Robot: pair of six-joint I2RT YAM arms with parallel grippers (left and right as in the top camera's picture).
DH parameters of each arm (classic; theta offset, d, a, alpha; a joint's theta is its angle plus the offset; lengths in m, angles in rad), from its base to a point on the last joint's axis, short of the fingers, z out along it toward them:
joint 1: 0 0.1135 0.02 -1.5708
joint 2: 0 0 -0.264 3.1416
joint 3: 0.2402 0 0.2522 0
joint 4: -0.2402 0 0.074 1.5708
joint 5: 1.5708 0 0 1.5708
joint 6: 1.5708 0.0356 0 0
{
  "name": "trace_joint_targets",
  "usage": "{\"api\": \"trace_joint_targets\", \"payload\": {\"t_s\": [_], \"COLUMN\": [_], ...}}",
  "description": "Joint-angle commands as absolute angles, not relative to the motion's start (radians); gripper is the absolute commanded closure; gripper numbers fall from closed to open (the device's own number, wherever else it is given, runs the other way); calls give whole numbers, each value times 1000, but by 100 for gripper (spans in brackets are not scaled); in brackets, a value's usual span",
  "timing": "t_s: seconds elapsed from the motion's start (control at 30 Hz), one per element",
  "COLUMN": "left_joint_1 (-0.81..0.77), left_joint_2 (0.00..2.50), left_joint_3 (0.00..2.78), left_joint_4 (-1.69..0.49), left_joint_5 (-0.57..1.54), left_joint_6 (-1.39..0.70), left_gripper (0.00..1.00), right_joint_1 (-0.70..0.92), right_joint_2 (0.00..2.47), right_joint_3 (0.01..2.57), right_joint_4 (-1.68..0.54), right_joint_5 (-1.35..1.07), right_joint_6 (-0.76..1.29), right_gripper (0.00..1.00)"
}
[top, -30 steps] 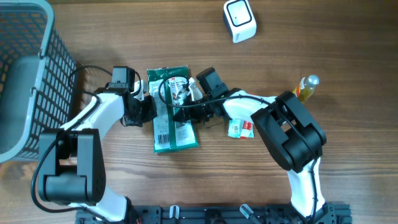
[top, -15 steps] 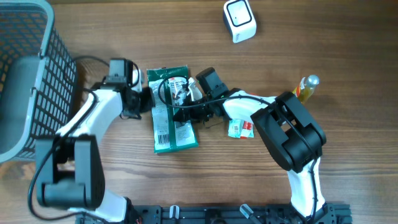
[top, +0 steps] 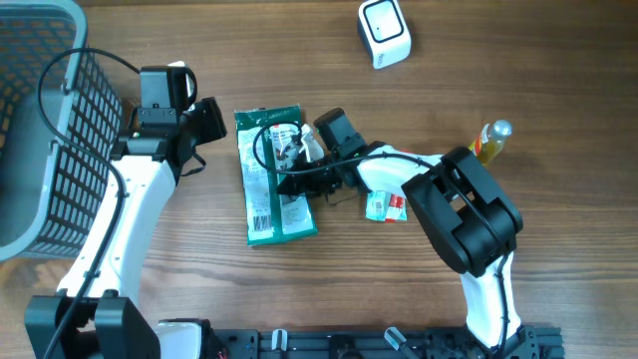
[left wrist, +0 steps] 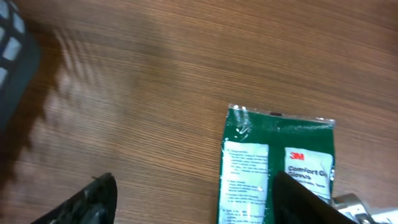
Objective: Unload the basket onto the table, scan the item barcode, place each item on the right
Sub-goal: 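Release the left gripper and lift the glove bag with the right gripper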
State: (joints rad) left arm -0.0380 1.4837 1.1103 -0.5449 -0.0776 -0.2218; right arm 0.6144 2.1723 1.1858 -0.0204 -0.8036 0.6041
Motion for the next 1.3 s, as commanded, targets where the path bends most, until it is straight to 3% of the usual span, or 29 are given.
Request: {"api": "trace_joint_targets", "payload": {"t_s": [0.0,0.03,0.07,0.33,0.6,1.27], "left_joint_1": [-14,-6,2,9,9,9], "left_joint_2": [1486,1486,1486,1486,1486,1486], "left_joint_3": [1119,1118,1119,1119,1119,1118], "left_joint_4": [-545,-546,-550,-568,-568,-568], "left_joint_5": [-133,-133,-133,-133,-132,-133], "left_joint_6": [-216,-216,-216,-216,-216,-216], "left_gripper": [23,22,0,0,0,0], "right_joint_1": [620,620,619,616,616,510], "right_joint_2": [2206,2203,2198,1979,1752,1754], "right_joint_3": [1168,1168,1168,1168,1168,1168], "right_joint_4": [-23,-24,-25,-134,-309,-414], "right_joint_5": [-742,-742,-743,-728,-527,-603], "right_joint_6": [575,574,566,356,107,185], "right_gripper": [96,96,96,96,96,96]}}
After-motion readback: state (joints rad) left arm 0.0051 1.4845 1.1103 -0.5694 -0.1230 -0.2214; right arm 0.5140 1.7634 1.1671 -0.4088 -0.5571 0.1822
